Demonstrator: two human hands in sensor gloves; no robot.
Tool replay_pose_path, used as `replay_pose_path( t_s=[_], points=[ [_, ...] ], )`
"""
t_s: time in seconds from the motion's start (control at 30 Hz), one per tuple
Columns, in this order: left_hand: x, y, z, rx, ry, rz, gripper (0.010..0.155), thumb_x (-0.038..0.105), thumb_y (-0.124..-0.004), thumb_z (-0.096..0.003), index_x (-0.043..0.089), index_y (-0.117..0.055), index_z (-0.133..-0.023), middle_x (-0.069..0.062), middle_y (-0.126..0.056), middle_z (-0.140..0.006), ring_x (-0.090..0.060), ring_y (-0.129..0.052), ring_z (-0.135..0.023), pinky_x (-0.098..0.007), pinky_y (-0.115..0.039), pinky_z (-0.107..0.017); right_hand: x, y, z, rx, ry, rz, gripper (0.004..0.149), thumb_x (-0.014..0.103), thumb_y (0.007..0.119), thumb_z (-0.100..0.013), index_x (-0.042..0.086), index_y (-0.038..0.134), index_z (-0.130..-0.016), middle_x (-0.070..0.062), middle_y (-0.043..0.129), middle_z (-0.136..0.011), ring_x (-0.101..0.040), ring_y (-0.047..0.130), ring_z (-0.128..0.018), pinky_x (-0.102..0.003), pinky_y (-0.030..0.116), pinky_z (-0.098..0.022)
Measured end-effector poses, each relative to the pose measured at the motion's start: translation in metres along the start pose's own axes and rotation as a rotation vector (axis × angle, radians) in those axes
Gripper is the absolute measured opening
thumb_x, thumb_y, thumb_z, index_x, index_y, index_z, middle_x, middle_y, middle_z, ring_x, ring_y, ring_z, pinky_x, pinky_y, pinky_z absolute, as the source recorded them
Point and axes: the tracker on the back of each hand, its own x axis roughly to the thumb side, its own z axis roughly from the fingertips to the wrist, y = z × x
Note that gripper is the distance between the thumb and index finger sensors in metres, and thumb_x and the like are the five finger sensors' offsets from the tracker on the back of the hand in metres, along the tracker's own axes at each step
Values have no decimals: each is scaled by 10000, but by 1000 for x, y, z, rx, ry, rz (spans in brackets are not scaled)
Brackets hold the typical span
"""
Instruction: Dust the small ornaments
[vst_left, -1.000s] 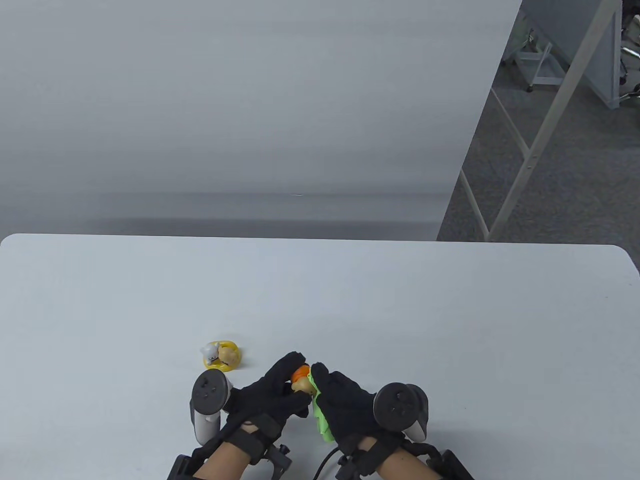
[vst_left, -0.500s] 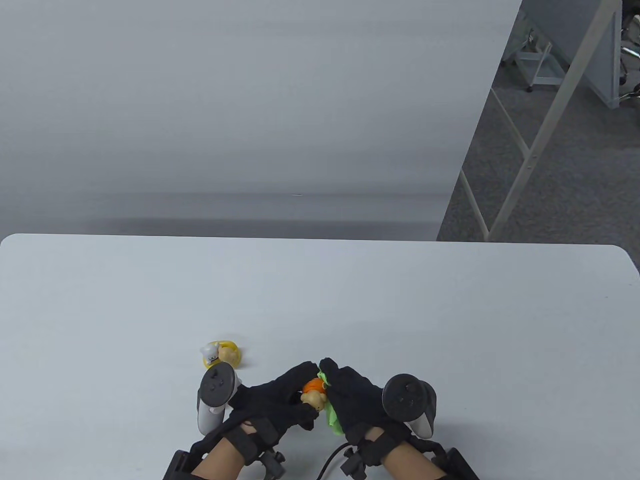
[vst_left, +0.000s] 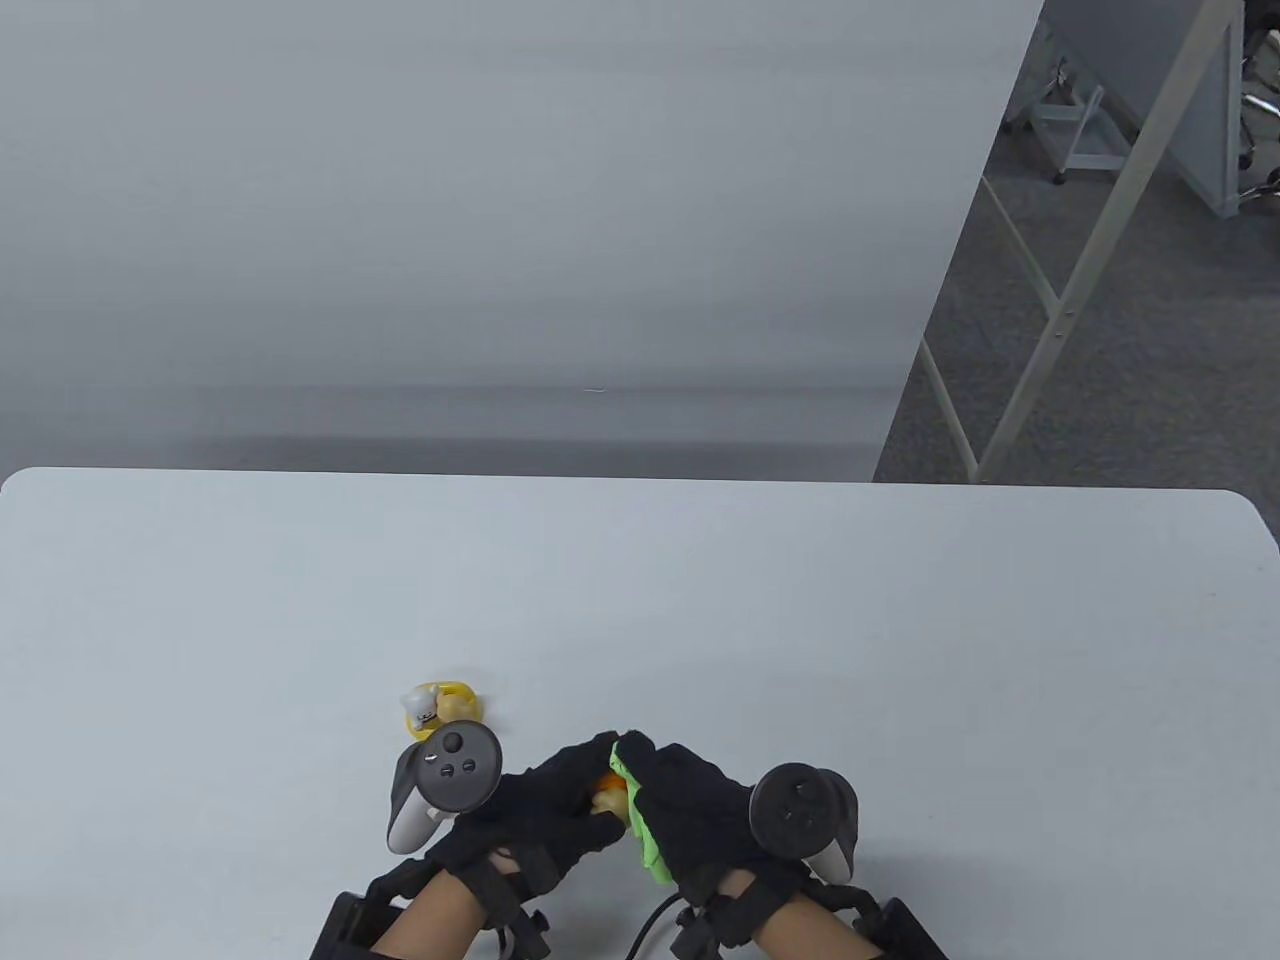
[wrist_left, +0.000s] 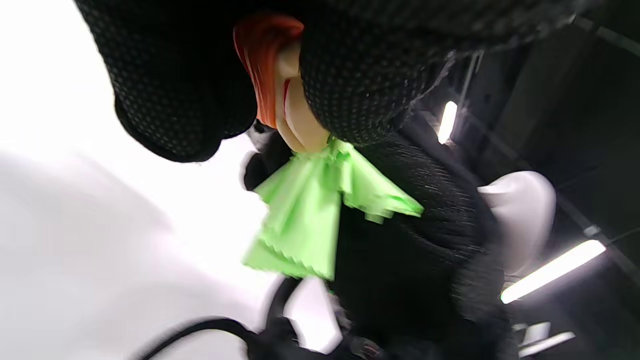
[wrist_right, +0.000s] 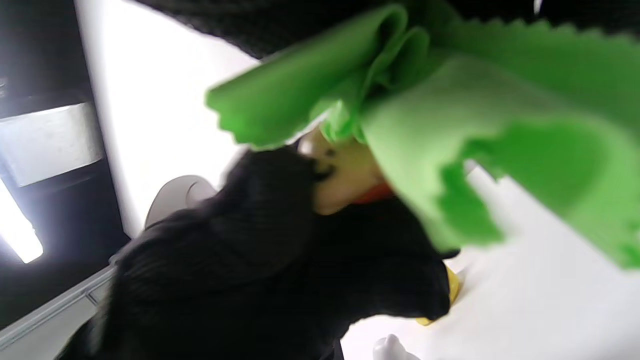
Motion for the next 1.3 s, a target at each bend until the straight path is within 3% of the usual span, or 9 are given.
replay_pose_path(
  t_s=[0.1, 0.2, 0.47, 0.67, 0.77, 0.9, 1.0, 1.13, 1.3],
  points=[
    [-10, -1, 5, 193, -37, 164, 891, 362, -901, -475, -90, -460, -1104, -403, -584, -1050, -473, -1005, -716, -466, -986, -487, 0, -1, 3, -2, 28, 29, 473, 101, 769, -545, -59, 683, -981, -433, 844, -742, -503, 929, -493, -755, 777, -446],
    [-9, -3, 6, 357, -66, 263, 861, 430, -962, -442, -71, -617, -1051, -372, -665, -1009, -410, -1068, -639, -413, -1032, -412, 4, 0, 3, -20, 22, -35, 496, 107, 766, -549, -88, 629, -984, -434, 842, -743, -496, 934, -493, -749, 785, -441],
    [5, -1, 2, 141, -100, 191, 839, 268, -983, -424, -68, -585, -1082, -416, -633, -1039, -479, -1037, -682, -480, -1008, -441, -7, -6, 0, -26, 70, -79, 486, 96, 770, -543, -71, 653, -984, -441, 839, -743, -511, 925, -498, -758, 772, -446],
    [6, 7, 7, 293, 22, -35, 839, 305, -940, -415, -116, -600, -1057, -436, -678, -995, -448, -1067, -638, -454, -1027, -405, 3, 7, 4, 44, -17, -31, 501, 94, 770, -540, -102, 615, -974, -443, 845, -735, -502, 936, -486, -754, 786, -436],
    [-3, 10, 9, 266, 27, 22, 836, 298, -939, -425, -113, -589, -1064, -436, -663, -1007, -465, -1053, -650, -468, -1014, -418, 10, 12, 5, 54, -9, 30, 499, 96, 773, -540, -100, 626, -976, -439, 849, -737, -502, 937, -489, -755, 786, -440],
    [4, 1, 1, 92, -66, 74, 837, 290, -940, -431, -92, -572, -1079, -416, -647, -1037, -471, -1039, -679, -477, -1003, -445, -4, -1, 1, -20, 92, -19, 489, 91, 775, -539, -88, 651, -976, -445, 848, -733, -510, 933, -483, -759, 778, -437],
    [7, -1, -2, 120, -58, 16, 844, 306, -938, -423, -101, -580, -1070, -416, -676, -1022, -476, -1054, -666, -479, -1009, -434, -6, -5, 1, 14, 78, -30, 490, 92, 769, -542, -87, 645, -980, -445, 842, -739, -509, 929, -491, -759, 776, -441],
    [0, 10, 4, 299, 56, -46, 863, 325, -925, -430, -116, -553, -1072, -430, -700, -994, -461, -1078, -639, -459, -1025, -411, 12, 5, 3, 74, -5, -15, 499, 94, 773, -541, -98, 621, -976, -446, 844, -736, -504, 935, -489, -756, 783, -440],
    [-13, 21, 9, 308, 57, 47, 932, 402, -982, -467, -66, -420, -1046, -344, -667, -1007, -505, -1040, -708, -452, -1008, -454, 11, 4, 0, 52, -6, -36, 487, 99, 778, -543, -73, 659, -982, -437, 849, -741, -506, 936, -492, -756, 780, -445]
  ],
)
